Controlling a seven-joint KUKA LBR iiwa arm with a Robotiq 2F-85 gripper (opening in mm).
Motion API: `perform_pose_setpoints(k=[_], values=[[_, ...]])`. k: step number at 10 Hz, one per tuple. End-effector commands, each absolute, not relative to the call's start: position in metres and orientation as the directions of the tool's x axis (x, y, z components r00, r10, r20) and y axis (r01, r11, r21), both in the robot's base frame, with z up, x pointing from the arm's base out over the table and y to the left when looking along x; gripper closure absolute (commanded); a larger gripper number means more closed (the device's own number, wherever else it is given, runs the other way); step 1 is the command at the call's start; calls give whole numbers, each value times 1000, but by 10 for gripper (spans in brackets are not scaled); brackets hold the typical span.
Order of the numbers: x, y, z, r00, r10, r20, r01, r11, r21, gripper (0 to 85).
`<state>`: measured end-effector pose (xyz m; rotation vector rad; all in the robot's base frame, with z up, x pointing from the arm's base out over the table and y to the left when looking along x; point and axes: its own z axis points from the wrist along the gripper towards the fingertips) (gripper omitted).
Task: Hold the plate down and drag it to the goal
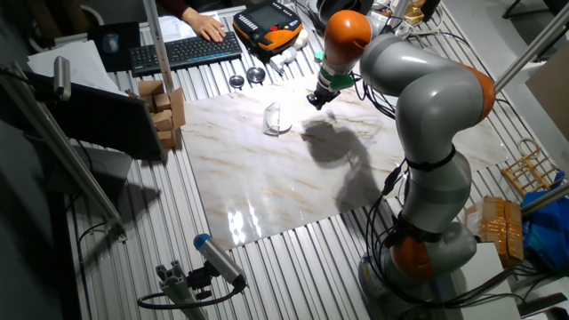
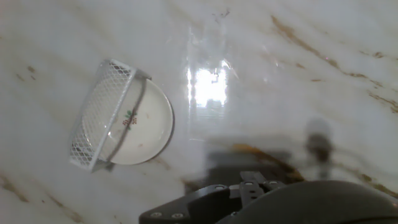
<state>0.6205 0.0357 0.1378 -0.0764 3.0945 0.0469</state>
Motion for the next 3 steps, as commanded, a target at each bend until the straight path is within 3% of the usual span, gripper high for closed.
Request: perform_pose_setpoints(k=[1, 3], values=[[620, 35, 138, -998, -50, -47, -51, 998, 33, 850], [620, 36, 139, -998, -50, -48, -51, 998, 33, 850]])
